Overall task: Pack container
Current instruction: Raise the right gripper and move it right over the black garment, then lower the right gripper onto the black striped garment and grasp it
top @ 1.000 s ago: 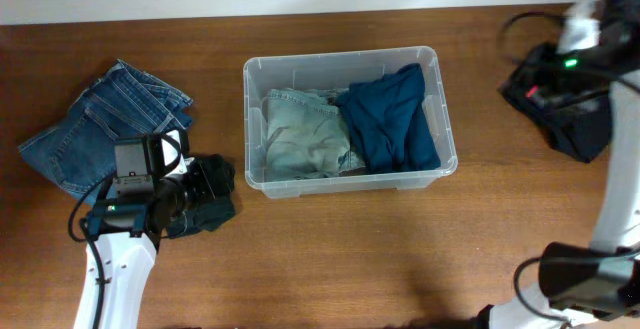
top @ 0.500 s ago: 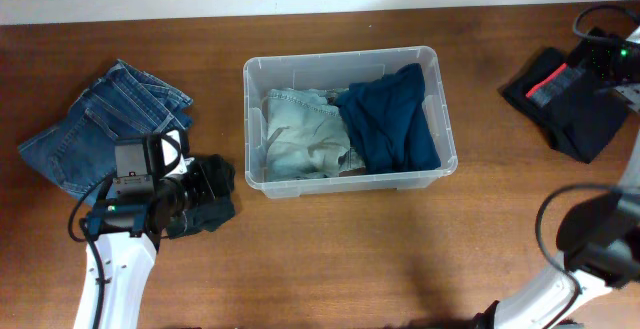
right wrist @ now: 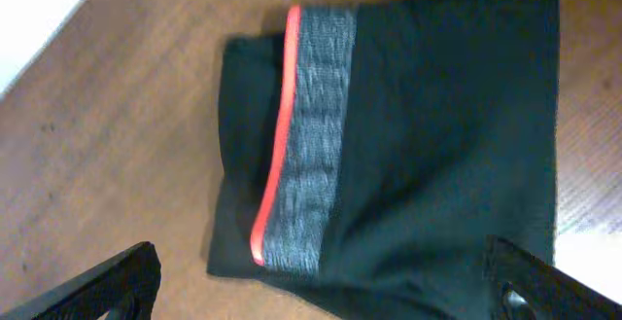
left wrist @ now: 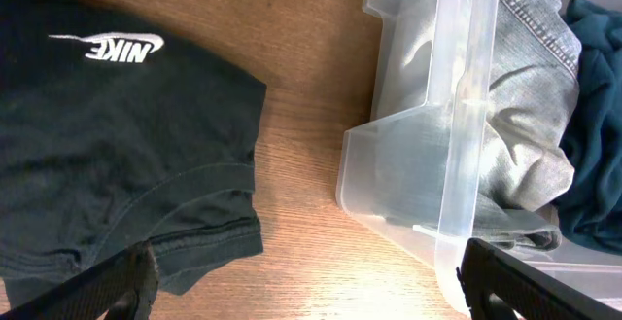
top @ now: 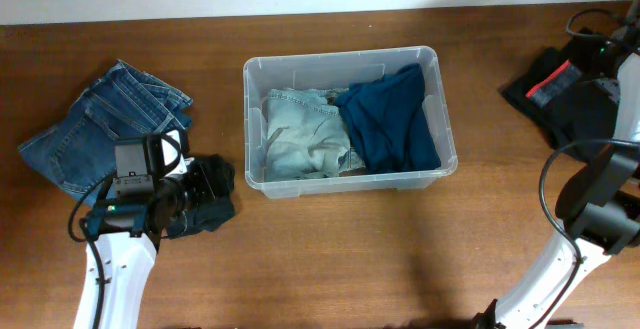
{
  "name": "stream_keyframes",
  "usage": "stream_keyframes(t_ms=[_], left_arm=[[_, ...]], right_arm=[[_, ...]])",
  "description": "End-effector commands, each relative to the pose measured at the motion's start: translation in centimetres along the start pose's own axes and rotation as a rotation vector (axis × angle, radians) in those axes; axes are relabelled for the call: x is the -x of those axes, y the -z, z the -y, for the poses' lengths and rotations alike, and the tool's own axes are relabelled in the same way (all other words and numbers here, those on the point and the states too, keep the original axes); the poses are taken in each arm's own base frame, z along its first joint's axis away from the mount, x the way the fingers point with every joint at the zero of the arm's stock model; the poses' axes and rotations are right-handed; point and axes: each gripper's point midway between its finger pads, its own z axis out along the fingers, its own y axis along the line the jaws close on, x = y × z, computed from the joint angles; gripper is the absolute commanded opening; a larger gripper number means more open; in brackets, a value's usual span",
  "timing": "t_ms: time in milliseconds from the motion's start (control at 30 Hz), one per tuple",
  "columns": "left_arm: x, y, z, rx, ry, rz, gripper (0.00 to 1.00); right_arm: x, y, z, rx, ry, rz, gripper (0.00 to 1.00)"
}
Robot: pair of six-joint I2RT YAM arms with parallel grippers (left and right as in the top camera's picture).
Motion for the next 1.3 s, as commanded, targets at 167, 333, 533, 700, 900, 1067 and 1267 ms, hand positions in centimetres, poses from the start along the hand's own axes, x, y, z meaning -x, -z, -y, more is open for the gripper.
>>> stream_keyframes(t_ms=[167, 333, 533, 700, 900, 1067, 1267], left_arm=[[0.2, 0.1, 0.1, 0.003, -0.021, 0.007, 0.99], [0.2, 0.1, 0.1, 0.003, -0.021, 0.007, 1.00], [0.2, 0.1, 0.1, 0.003, -0.021, 0.007, 0.99], [0.2, 0.1, 0.1, 0.003, -0.021, 0.007, 0.99], [0.2, 0.1, 0.1, 0.003, -0.021, 0.007, 0.99], [0.2, 0.1, 0.1, 0.003, -0.021, 0.007, 0.99], [0.2, 0.1, 0.1, 0.003, -0.021, 0.007, 1.00]], right_arm=[[0.0, -4.6, 0.9, -0.025, -0.017, 0.008, 0.99], [-1.4, -8.2, 1.4, -0.038, -0.017, -0.031, 0.99], [-4.2, -11.8, 2.2, -0.055, 0.005, -0.111, 0.99], [-7.0, -12.2, 2.2, -0.033, 0.003, -0.225, 0.98], [-10.4, -11.1, 2.9, -0.060, -0.006, -0.371, 0.99], [-13.4, -9.6, 3.9, -0.107, -0.011, -0.507, 0.98], [-15.9, -7.9, 4.8, -0.123, 0.064, -0.634, 0.98]])
